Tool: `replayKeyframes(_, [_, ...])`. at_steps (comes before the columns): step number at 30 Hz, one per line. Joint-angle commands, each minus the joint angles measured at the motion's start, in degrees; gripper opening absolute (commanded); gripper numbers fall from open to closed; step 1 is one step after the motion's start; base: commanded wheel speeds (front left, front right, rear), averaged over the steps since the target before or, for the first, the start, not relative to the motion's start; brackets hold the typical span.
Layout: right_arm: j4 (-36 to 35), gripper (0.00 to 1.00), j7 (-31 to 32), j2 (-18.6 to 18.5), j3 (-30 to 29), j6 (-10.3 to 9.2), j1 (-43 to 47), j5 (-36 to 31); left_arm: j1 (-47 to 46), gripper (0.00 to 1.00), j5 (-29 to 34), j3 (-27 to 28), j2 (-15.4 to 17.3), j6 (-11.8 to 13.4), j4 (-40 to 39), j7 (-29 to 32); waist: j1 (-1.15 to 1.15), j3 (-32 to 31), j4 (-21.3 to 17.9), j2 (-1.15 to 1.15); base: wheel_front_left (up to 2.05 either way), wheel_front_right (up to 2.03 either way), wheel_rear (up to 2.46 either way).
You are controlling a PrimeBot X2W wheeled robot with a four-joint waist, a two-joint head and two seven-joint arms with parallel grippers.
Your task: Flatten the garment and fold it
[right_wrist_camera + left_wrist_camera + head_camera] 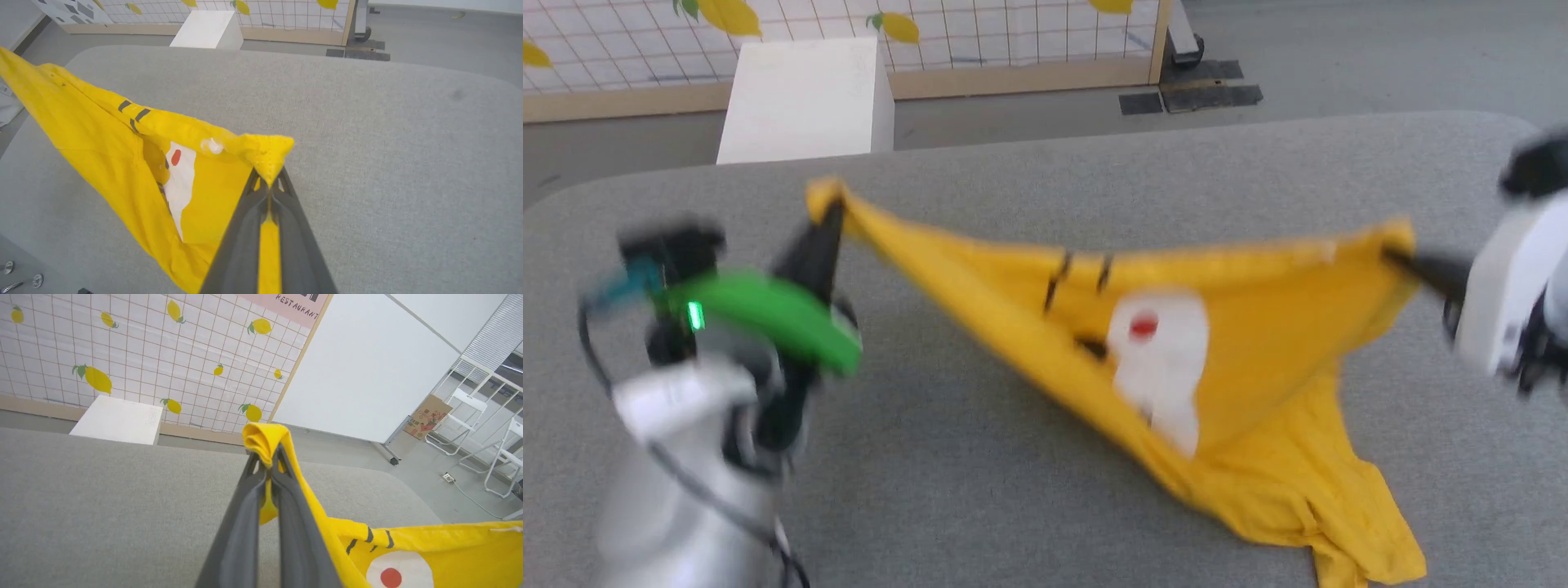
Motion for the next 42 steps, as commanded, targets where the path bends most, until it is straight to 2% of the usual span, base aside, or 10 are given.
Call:
replayKeyframes(1, [0.8,0.00,0.9,-0.2,0.5,-0.08,-4.5,-0.9,-5.3,0.00,1.2,-0.8,1.8,-0.6,1.4,1.9,0.00,2.2,0.7,-0.01,0.00,0.00,0.00])
replayKeyframes(3, [3.0,0.00,1.7,-0.3,1.1,-0.08,-11.1,-2.1,-12.4,0.00,2.5,-1.4,3.1,-0.4,4.4,4.7,0.00,4.0,0.4,-0.01,0.00,0.00,0.00])
replayKeyframes(8, [10.4,0.00,1.6,2.6,2.2,-0.08,-28.1,-6.2,-30.5,0.00,7.5,-2.3,6.6,1.0,11.1,9.3,0.00,10.2,-1.5,-0.01,0.00,0.00,0.00])
replayKeyframes(12, [17.8,0.00,-2.3,6.0,1.0,-0.08,-42.3,-10.3,-45.6,0.00,11.3,-3.0,7.8,2.1,14.7,10.4,0.00,15.5,-2.9,-0.01,0.00,0.00,0.00])
replayKeyframes(16, [23.0,0.00,-8.4,8.1,1.2,-0.08,-53.1,-13.2,-58.5,0.00,14.3,-2.9,7.9,3.1,17.3,8.2,0.00,19.6,-3.8,-0.01,0.00,0.00,0.00])
replayKeyframes(22, [29.3,0.00,-18.4,9.6,-1.3,-0.08,-63.0,-17.0,-71.7,0.00,18.0,-2.7,7.5,4.3,20.3,0.9,0.00,23.5,-4.1,-0.01,0.00,0.00,0.00])
replayKeyframes(26, [32.5,0.00,-23.8,9.6,-2.3,-0.08,-66.5,-18.4,-75.5,0.00,18.9,-1.6,7.7,5.0,22.7,-4.8,0.00,25.2,-4.0,-0.01,0.00,0.00,0.00])
replayKeyframes(32, [36.5,0.00,-27.1,8.1,-2.1,-0.08,-66.2,-17.4,-73.7,0.00,18.4,-1.3,9.3,3.5,27.3,-7.2,0.00,26.6,-3.0,-0.01,0.00,0.00,0.00])
replayKeyframes(37, [36.9,0.00,-28.5,6.3,1.1,-0.08,-60.4,-13.3,-67.9,0.00,16.6,-2.3,8.7,0.6,30.8,-7.5,0.00,25.2,-1.2,-0.01,0.00,0.00,0.00])
replayKeyframes(42, [35.0,0.00,-30.9,3.7,5.3,-0.08,-48.7,-7.3,-58.7,0.00,13.8,-2.9,7.2,-2.2,34.4,-8.9,0.00,19.7,0.8,-0.01,0.00,0.00,0.00])
